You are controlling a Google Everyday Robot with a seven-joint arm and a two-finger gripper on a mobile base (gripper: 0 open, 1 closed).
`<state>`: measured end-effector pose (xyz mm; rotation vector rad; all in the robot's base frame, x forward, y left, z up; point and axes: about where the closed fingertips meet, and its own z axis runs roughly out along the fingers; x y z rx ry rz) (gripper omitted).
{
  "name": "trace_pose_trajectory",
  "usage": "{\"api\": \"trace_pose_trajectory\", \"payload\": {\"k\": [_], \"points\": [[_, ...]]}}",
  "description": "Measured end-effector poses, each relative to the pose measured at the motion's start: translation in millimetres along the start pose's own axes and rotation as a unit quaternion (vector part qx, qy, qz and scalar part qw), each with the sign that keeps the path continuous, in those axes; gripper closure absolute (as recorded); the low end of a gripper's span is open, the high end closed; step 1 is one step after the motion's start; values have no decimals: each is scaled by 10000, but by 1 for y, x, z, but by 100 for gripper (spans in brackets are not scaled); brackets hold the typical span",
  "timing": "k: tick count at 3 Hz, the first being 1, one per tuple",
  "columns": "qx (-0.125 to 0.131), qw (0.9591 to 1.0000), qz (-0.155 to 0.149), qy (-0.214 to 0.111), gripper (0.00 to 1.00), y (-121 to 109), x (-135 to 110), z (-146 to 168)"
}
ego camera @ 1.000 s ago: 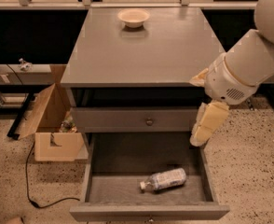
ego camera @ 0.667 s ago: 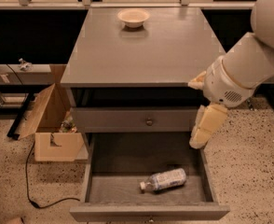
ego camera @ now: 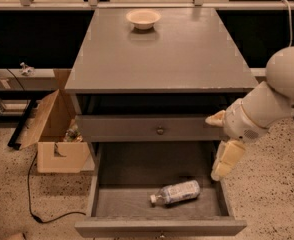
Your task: Pick blue plastic bottle from middle drawer and place on counter
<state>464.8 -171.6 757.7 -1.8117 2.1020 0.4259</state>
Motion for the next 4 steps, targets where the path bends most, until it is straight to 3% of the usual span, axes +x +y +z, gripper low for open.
{"api": "trace_pose_trajectory", "payload": {"k": [1,2,3,4], "points": [[-254,9994,147,-168,0,0,38,59],[-387,9981,310,-371,0,0,58,119],[-407,9961,433,-650,0,-8,61,173],[-408,9961,432,-651,0,-8,61,174]]}}
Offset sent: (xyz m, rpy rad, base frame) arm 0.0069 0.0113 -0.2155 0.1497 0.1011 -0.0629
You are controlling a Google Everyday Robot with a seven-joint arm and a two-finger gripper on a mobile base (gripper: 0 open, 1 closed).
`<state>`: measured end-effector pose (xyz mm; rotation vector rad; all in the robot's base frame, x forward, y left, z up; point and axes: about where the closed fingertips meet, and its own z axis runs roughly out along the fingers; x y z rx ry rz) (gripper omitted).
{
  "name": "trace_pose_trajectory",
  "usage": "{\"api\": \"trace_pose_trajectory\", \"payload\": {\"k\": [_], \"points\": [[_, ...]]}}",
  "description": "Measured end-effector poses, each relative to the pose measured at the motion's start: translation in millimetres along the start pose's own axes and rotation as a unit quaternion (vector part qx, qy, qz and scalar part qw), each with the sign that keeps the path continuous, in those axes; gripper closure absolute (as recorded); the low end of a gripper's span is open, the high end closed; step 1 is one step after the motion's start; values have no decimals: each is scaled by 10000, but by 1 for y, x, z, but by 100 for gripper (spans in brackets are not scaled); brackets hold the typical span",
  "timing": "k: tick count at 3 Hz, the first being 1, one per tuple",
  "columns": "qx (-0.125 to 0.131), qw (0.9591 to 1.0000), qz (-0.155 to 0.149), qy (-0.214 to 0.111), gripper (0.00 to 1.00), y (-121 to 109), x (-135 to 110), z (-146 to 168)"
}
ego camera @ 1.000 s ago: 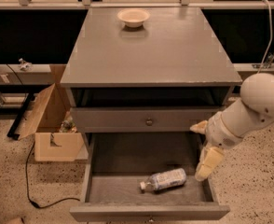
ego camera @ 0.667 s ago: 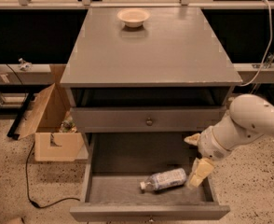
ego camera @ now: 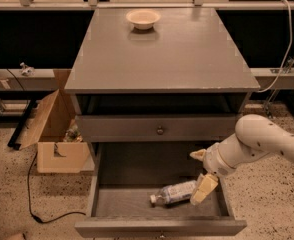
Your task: Pick blue plastic bottle from middle drawer and place on counter
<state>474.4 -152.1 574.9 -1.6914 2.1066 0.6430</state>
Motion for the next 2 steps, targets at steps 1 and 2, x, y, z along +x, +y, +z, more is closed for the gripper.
{"api": "trace_pose_trajectory", "payload": {"k": [1,2], "points": [[-170,9998,-89,-114,0,-11,5,18],[-225,9989,-340,-249,0,-31,15,44]]}}
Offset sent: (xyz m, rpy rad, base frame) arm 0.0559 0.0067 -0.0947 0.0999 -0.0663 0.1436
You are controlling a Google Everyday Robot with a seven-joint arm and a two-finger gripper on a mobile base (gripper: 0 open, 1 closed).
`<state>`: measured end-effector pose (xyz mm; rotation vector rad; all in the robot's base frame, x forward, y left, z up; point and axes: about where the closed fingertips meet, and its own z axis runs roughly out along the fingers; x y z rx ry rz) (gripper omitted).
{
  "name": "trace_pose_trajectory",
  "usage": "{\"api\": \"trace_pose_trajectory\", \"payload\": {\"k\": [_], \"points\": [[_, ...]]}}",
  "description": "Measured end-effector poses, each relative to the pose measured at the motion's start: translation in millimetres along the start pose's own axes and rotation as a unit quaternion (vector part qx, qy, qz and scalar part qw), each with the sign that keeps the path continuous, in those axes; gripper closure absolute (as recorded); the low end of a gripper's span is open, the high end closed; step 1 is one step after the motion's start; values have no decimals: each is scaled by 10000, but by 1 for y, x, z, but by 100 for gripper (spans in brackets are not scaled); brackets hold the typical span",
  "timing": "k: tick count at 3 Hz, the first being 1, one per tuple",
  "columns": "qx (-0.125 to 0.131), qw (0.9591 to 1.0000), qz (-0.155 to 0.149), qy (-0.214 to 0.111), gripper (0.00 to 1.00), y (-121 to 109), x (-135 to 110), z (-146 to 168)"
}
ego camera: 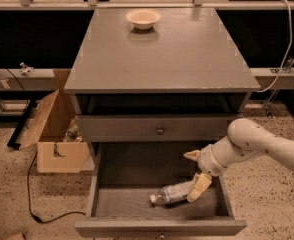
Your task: Pick blue plastic bottle from middle drawer and place on counter
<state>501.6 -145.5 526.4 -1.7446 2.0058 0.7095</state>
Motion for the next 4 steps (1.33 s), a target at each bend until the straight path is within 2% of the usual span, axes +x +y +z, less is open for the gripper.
{"api": "trace_pose_trajectory", "payload": {"k": [1,2,3,4], "points": [[91,9994,-339,81,0,-25,22,34],[234,9978,-440,446,0,-39,40,68],[247,9964,-413,699,0,-44,57,97],[163,9952,-345,900,16,-40,74,120]]}}
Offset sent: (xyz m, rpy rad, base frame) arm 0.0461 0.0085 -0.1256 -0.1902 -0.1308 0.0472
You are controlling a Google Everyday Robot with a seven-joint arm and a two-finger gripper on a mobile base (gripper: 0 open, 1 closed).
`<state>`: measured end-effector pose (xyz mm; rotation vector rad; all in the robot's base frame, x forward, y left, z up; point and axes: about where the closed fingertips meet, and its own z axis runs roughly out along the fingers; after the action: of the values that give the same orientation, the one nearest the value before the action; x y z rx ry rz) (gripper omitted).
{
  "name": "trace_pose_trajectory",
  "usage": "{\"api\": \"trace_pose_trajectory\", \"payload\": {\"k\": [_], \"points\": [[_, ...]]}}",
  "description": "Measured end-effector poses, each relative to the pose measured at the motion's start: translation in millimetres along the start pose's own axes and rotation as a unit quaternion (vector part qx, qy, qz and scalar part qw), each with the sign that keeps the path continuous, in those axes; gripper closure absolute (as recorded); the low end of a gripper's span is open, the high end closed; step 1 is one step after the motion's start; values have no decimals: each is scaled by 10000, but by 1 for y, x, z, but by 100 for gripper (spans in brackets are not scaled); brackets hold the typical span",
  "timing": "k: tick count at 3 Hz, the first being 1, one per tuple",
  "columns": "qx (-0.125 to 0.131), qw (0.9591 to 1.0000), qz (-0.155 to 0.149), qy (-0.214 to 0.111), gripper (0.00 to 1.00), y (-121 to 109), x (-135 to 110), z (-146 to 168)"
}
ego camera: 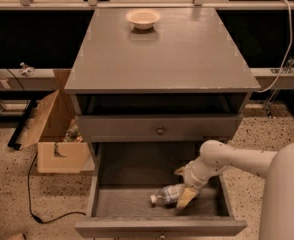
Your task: Pick blue plastic bottle from middle drawer and place on counter
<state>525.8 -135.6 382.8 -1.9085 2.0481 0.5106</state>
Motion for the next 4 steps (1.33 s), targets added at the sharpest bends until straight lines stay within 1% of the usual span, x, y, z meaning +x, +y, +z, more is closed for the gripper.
{"api": "trace_pose_trajectory", "payload": {"k": [1,2,3,4], "points": [[-54,9999,105,68,47,10,12,12],[13,9996,267,-6,70,17,21,5],[381,9986,285,-238,93,36,20,-47],[1017,9938,246,-382,100,40,18,-161]]}}
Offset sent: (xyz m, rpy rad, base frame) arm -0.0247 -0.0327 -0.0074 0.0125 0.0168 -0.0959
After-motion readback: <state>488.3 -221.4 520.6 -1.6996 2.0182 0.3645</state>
